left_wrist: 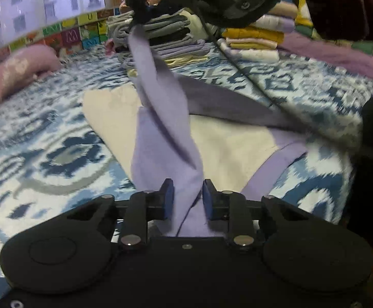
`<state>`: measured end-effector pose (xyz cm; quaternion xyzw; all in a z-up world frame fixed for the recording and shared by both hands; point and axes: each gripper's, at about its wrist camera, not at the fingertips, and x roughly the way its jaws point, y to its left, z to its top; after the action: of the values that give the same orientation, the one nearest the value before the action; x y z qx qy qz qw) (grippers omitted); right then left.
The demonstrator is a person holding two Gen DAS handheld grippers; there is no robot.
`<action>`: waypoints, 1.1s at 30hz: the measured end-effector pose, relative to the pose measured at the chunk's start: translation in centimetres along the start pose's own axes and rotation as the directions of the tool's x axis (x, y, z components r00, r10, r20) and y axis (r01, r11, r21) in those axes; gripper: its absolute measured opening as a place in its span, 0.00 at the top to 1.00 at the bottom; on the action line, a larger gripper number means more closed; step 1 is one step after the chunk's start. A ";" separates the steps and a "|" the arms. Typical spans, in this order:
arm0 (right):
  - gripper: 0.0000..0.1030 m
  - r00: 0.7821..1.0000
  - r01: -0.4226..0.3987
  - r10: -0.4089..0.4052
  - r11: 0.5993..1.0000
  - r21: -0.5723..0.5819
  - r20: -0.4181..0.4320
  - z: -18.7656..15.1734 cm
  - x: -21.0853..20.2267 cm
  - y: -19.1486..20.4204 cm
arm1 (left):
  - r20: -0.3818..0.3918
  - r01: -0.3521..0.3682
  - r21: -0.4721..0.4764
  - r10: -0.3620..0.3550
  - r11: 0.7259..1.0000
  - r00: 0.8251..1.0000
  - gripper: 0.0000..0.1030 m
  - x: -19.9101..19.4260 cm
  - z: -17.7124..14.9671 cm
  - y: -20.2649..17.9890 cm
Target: Fold clothes
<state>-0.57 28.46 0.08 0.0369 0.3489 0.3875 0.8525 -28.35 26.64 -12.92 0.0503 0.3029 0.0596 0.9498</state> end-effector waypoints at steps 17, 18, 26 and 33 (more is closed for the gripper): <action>0.95 1.000 0.016 -0.017 0.998 -0.064 -0.013 1.6 1.9 2.1 | 0.006 0.053 -0.110 -0.053 0.992 0.999 0.87 -0.8 -0.5 1.8; 0.94 1.000 0.017 -0.018 0.997 -0.075 -0.015 1.6 2.0 2.4 | 0.005 0.027 -0.072 -0.027 0.997 1.000 0.87 -0.9 -0.5 1.2; 0.95 0.999 0.028 -0.034 0.991 -0.132 -0.042 1.6 3.0 3.1 | -0.008 0.086 -0.242 -0.091 0.966 0.996 0.92 -0.7 -1.0 3.9; 0.94 0.996 0.051 -0.065 0.977 -0.208 -0.063 1.4 5.2 4.6 | 0.067 0.267 -0.683 -0.306 0.680 0.950 0.93 0.7 -3.4 10.0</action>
<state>-0.23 35.50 -0.34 -0.0752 0.3374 0.3975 0.8500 -30.59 36.80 -14.75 -0.3524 0.2884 0.0188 0.8901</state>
